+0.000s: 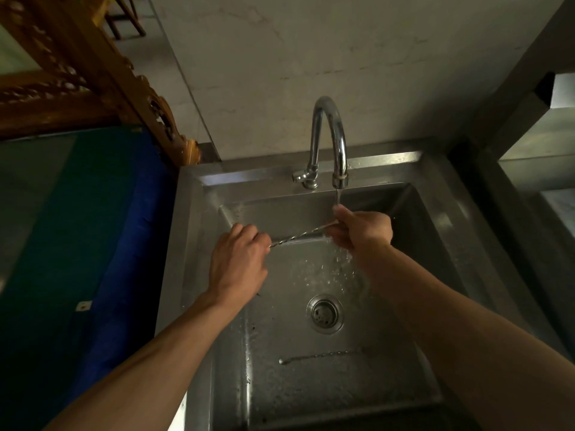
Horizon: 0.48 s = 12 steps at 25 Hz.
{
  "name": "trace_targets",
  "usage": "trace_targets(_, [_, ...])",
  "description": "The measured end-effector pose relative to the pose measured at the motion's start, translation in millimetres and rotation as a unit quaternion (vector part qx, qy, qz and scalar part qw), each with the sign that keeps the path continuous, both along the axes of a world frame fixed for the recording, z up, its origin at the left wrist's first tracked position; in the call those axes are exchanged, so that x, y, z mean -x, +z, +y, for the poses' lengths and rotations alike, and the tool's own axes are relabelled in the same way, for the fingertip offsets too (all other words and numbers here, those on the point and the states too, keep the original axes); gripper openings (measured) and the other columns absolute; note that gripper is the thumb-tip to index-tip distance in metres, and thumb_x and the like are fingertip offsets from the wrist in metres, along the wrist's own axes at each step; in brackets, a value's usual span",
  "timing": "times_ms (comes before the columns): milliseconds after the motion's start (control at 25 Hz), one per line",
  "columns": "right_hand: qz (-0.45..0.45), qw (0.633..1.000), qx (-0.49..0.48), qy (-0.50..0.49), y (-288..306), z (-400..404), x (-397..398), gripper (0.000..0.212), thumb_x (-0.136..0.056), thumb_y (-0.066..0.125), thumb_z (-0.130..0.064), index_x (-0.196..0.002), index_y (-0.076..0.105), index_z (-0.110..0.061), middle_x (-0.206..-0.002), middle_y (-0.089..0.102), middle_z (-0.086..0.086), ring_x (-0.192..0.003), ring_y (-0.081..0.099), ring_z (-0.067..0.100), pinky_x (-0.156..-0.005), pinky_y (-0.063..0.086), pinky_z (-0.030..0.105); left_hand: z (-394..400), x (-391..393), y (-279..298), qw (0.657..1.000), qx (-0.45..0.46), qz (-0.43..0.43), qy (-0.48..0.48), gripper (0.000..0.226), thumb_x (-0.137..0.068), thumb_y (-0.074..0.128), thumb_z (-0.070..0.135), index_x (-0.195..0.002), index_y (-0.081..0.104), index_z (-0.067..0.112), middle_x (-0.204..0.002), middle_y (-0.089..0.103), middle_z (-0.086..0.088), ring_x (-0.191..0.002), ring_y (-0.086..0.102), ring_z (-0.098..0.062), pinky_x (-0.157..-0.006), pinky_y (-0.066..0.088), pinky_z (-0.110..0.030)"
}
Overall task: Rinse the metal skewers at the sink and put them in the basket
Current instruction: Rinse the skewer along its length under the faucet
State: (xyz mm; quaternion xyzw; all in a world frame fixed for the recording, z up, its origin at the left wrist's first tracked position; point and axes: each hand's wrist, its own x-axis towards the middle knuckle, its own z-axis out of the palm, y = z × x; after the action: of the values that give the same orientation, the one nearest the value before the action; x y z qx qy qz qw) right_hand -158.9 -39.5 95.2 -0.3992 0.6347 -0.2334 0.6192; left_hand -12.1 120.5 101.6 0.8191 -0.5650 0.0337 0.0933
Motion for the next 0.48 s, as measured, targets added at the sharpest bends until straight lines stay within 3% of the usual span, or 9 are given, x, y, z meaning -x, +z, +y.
trace_targets(80, [0.057, 0.995, 0.059, 0.065, 0, -2, 4, 0.028, -0.075, 0.079, -0.035, -0.072, 0.071, -0.008, -0.057, 0.07, 0.001, -0.043, 0.062, 0.008, -0.044, 0.049, 0.019, -1, -3, 2, 1.0, -0.008, 0.0, 0.003, 0.013, -0.073, 0.069, 0.007, -0.08, 0.067, 0.017, -0.081, 0.059, -0.002, -0.082, 0.053, -0.026, -0.065, 0.044, -0.036])
trace_targets(160, [0.039, 0.991, 0.072, 0.104, -1, -5, 8, 0.027, -0.073, 0.08, -0.034, -0.076, 0.071, -0.008, -0.062, 0.069, 0.003, -0.048, 0.06, 0.011, -0.05, 0.052, 0.023, -2, -7, 6, 1.0, -0.011, -0.004, 0.009, 0.015, -0.072, 0.069, 0.006, -0.08, 0.067, 0.018, -0.082, 0.059, -0.002, -0.084, 0.053, -0.027, -0.065, 0.043, -0.036])
trace_targets(360, [-0.19, 0.978, -0.043, 0.073, 0, -9, 4, 0.012, -0.08, 0.073, -0.003, -0.089, 0.07, -0.009, -0.074, 0.072, 0.003, -0.067, 0.07, 0.012, -0.071, 0.06, 0.03, -1, -9, 9, 1.0, -0.018, -0.015, 0.011, 0.013, -0.071, 0.07, 0.007, -0.079, 0.066, 0.016, -0.082, 0.06, -0.004, -0.083, 0.054, -0.029, -0.066, 0.044, -0.037])
trace_targets(480, [-0.225, 0.972, -0.061, 0.018, -2, -8, -1, 0.016, -0.08, 0.071, 0.0, -0.094, 0.07, -0.008, -0.077, 0.075, 0.005, -0.072, 0.072, 0.017, -0.065, 0.059, 0.031, -4, -6, 7, 1.0, -0.003, -0.013, 0.01, 0.012, -0.07, 0.072, 0.007, -0.075, 0.065, 0.016, -0.077, 0.059, -0.004, -0.08, 0.055, -0.03, -0.062, 0.045, -0.037])
